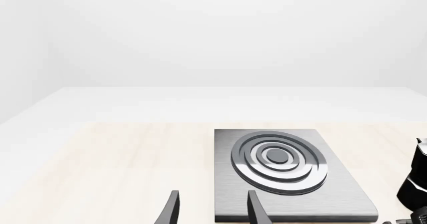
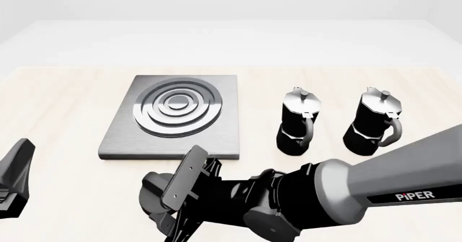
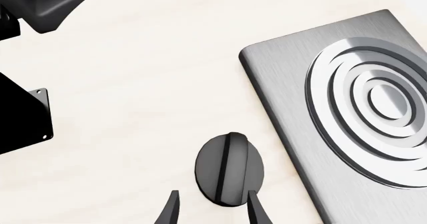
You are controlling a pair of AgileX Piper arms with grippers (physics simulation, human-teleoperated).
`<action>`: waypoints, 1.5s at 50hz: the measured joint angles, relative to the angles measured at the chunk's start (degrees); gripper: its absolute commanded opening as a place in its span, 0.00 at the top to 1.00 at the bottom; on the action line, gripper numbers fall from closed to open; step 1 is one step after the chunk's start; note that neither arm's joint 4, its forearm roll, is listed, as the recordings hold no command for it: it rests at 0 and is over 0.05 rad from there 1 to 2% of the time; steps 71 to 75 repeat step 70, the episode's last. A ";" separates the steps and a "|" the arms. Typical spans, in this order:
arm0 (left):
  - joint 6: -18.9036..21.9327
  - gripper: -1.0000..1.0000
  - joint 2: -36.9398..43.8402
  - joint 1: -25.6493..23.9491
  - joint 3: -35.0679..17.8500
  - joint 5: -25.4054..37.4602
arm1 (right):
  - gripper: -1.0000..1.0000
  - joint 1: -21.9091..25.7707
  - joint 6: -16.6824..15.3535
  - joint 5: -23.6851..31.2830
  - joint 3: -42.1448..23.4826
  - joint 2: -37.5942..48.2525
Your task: Turn off the stove.
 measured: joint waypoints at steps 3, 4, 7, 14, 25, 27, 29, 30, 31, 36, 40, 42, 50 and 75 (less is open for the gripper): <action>0.00 0.00 0.00 0.00 0.00 0.00 | 0.00 0.14 0.15 -0.17 -0.03 0.33; 0.00 0.00 0.00 0.00 0.00 0.00 | 0.00 0.18 0.20 -0.24 -0.04 0.45; 0.00 0.00 0.00 0.00 0.00 0.00 | 0.00 0.31 0.35 -0.40 -0.06 0.80; 0.00 0.00 0.00 0.00 0.00 0.00 | 0.00 0.55 0.69 -0.80 -0.12 1.66; 0.00 0.00 0.00 0.00 0.00 0.00 | 0.00 1.27 1.33 -1.21 -0.37 3.00; 0.00 0.00 0.00 0.00 0.00 0.00 | 0.00 1.46 1.45 -1.29 -0.44 3.34; 0.00 0.00 0.00 0.00 0.00 0.00 | 0.00 1.65 1.57 -1.36 -0.51 3.66; 0.00 0.00 0.00 0.00 0.00 0.00 | 0.00 1.74 1.62 -1.38 -0.55 3.80; 0.00 0.00 0.00 0.00 0.00 0.00 | 0.00 1.84 1.67 -1.39 -0.59 3.92; 0.00 0.00 0.00 0.00 0.00 0.00 | 0.00 2.32 1.88 -1.37 -0.81 4.43; 0.00 0.00 0.00 0.00 0.00 0.00 | 0.00 2.72 2.02 -1.24 -0.99 4.58; 0.00 0.00 0.00 0.00 0.00 0.00 | 0.00 2.92 2.08 -1.17 -1.05 4.61; 0.00 0.00 0.00 0.00 0.00 0.00 | 0.00 4.64 2.60 -0.65 -0.82 3.72; 0.00 0.00 0.00 0.00 0.00 0.00 | 0.00 9.52 3.46 1.87 1.76 -3.10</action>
